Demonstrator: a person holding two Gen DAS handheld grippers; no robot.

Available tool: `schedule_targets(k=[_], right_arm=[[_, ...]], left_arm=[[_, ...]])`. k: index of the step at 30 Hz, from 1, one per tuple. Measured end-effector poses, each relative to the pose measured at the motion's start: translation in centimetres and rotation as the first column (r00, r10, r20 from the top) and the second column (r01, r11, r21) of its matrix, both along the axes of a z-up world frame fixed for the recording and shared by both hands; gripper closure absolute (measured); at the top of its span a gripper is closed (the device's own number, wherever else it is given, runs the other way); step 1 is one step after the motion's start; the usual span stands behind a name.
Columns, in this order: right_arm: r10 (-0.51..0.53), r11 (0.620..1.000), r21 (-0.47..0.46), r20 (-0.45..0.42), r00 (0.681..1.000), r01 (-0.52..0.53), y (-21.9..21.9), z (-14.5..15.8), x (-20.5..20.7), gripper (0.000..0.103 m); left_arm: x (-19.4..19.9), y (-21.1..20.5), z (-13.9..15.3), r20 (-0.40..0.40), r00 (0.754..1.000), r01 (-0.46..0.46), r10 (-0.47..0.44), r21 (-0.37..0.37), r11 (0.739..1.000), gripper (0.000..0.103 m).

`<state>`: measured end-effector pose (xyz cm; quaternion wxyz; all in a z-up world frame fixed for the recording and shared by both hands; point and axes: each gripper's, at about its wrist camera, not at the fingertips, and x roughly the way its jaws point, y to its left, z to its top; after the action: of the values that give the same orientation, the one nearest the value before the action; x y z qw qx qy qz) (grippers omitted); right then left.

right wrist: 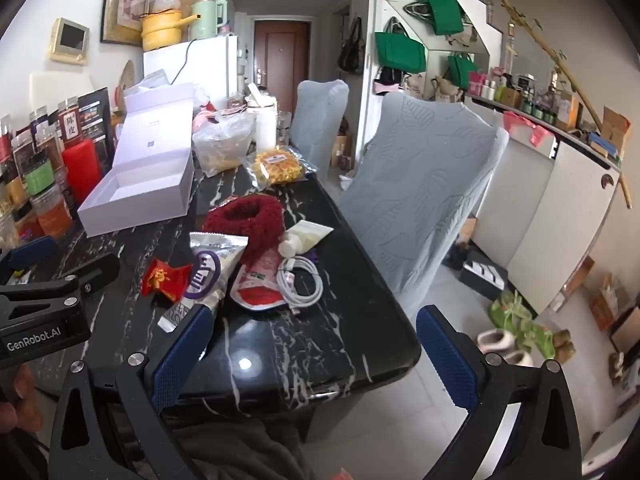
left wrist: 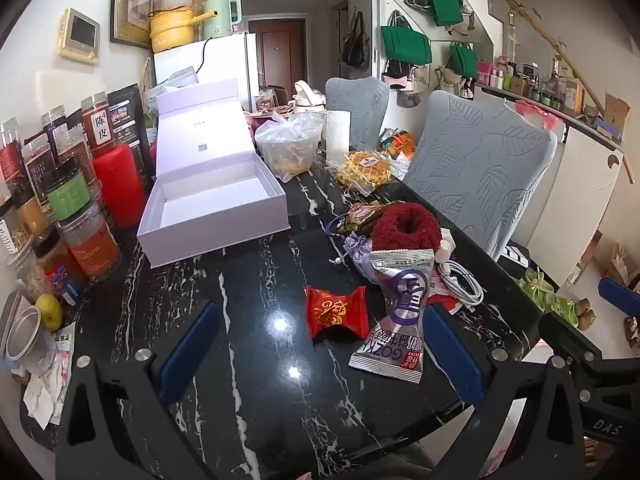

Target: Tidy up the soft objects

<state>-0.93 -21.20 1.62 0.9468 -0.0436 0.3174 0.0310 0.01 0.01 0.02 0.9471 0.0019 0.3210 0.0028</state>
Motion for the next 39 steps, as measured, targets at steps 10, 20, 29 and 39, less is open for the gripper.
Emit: schedule_targets(k=[10,20,29,39], right_arm=[[-0.004,1.0,0.008,-0.01,1.0,0.004,0.0,-0.1,-0.1,0.0],[0.007,1.0,-0.005,-0.007,1.0,-0.007,0.3,0.0,-0.2,0.0],[0.022,1.0,0.002,-0.002,1.0,-0.022,0.4,0.1,-0.3,0.0],[0.021,1.0,-0.007,0.001,1.0,-0.021,0.4,0.2,-0.3,0.0]], left_arm=[[-0.5,-0.6,0.0,0.012,1.0,-0.001,0.001,0.012,1.0,0.0],[-0.4,0.6,0.1,0.01,1.0,-0.013,0.013,0.004,1.0,0.0],[-0.5,0.7,0.4,0.015,1.0,-0.013,0.013,0.006,1.0,0.0],[-0.5,0.5,0.3,0.01,1.0,-0.006,0.006,0.006,1.0,0.0]])
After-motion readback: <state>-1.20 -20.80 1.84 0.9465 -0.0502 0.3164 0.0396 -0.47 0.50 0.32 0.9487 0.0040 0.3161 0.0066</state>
